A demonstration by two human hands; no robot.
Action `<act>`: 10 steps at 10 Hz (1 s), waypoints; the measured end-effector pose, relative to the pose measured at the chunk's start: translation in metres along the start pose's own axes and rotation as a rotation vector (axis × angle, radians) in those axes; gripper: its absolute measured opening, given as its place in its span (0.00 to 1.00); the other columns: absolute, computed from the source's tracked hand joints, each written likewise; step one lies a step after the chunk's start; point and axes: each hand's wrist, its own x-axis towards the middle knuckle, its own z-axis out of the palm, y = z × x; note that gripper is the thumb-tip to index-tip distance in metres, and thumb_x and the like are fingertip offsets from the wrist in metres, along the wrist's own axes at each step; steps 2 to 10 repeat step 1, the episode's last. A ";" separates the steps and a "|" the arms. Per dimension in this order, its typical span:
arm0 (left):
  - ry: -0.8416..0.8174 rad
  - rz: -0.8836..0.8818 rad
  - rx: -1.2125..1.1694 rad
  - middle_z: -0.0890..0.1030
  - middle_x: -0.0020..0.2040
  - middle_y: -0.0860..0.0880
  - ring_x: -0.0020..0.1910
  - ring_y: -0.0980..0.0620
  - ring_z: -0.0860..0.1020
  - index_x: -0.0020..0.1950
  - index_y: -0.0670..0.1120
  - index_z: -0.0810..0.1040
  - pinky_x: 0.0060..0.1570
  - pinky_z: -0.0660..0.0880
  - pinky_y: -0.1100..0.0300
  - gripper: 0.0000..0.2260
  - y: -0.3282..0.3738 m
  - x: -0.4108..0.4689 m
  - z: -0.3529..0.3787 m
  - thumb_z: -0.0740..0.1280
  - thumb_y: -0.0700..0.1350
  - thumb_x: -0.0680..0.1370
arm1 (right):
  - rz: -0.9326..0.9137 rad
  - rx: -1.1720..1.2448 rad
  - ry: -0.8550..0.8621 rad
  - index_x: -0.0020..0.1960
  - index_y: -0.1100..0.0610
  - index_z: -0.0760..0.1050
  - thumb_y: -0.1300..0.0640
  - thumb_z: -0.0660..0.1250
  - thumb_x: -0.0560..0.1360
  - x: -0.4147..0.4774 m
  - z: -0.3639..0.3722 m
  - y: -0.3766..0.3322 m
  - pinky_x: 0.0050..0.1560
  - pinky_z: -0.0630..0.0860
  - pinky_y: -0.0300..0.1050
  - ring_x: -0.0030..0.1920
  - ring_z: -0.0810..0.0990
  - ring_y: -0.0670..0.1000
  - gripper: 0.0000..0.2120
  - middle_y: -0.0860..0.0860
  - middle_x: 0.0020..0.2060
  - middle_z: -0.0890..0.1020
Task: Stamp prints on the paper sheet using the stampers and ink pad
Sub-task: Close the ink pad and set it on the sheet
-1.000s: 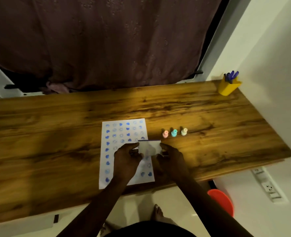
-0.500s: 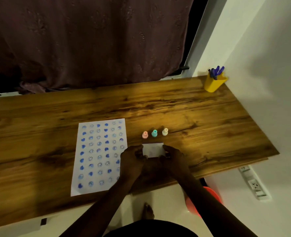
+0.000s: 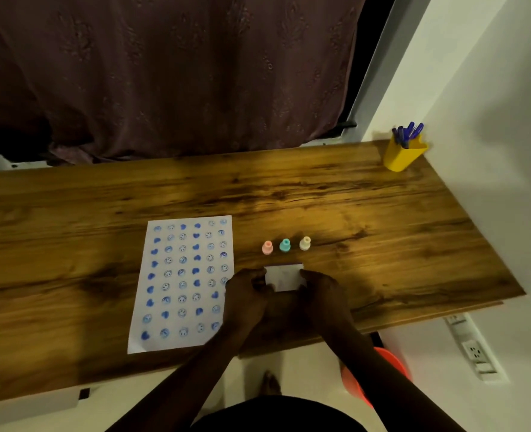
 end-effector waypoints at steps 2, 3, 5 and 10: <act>-0.115 -0.175 -0.108 0.82 0.67 0.48 0.66 0.46 0.79 0.67 0.50 0.78 0.69 0.69 0.56 0.20 0.003 0.005 -0.006 0.74 0.52 0.77 | -0.039 -0.119 0.011 0.72 0.56 0.73 0.56 0.66 0.82 0.001 0.002 0.000 0.70 0.74 0.49 0.70 0.75 0.54 0.19 0.54 0.69 0.78; -0.115 -0.175 -0.108 0.82 0.67 0.48 0.66 0.46 0.79 0.67 0.50 0.78 0.69 0.69 0.56 0.20 0.003 0.005 -0.006 0.74 0.52 0.77 | -0.039 -0.119 0.011 0.72 0.56 0.73 0.56 0.66 0.82 0.001 0.002 0.000 0.70 0.74 0.49 0.70 0.75 0.54 0.19 0.54 0.69 0.78; -0.115 -0.175 -0.108 0.82 0.67 0.48 0.66 0.46 0.79 0.67 0.50 0.78 0.69 0.69 0.56 0.20 0.003 0.005 -0.006 0.74 0.52 0.77 | -0.039 -0.119 0.011 0.72 0.56 0.73 0.56 0.66 0.82 0.001 0.002 0.000 0.70 0.74 0.49 0.70 0.75 0.54 0.19 0.54 0.69 0.78; -0.115 -0.175 -0.108 0.82 0.67 0.48 0.66 0.46 0.79 0.67 0.50 0.78 0.69 0.69 0.56 0.20 0.003 0.005 -0.006 0.74 0.52 0.77 | -0.039 -0.119 0.011 0.72 0.56 0.73 0.56 0.66 0.82 0.001 0.002 0.000 0.70 0.74 0.49 0.70 0.75 0.54 0.19 0.54 0.69 0.78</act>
